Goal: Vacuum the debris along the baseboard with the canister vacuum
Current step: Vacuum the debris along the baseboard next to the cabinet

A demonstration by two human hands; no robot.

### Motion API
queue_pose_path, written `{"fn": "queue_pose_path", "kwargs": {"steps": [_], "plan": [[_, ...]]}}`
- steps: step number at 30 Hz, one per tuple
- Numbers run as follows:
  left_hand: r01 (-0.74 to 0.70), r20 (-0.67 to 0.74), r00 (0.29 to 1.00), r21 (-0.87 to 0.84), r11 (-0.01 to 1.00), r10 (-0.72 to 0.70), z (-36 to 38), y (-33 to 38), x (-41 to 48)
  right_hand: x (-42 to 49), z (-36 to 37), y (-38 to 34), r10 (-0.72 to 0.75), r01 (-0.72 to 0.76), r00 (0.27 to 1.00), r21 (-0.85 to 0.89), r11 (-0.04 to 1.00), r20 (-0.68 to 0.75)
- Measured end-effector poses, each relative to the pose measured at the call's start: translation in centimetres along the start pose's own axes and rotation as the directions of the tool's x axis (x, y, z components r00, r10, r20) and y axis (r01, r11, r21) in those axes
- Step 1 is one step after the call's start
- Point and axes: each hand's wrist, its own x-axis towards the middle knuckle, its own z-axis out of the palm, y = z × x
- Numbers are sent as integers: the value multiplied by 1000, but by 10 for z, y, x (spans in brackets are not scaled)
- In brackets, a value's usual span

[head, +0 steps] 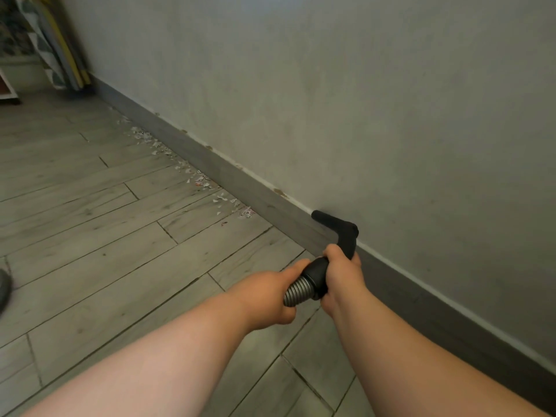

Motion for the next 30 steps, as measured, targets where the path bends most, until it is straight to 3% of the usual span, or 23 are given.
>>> {"fn": "queue_pose_path", "kwargs": {"steps": [30], "plan": [[126,-55,990,-84,988,-131,-27,-92,31,41,109,5,9,-3,998,-111,994,56]]}}
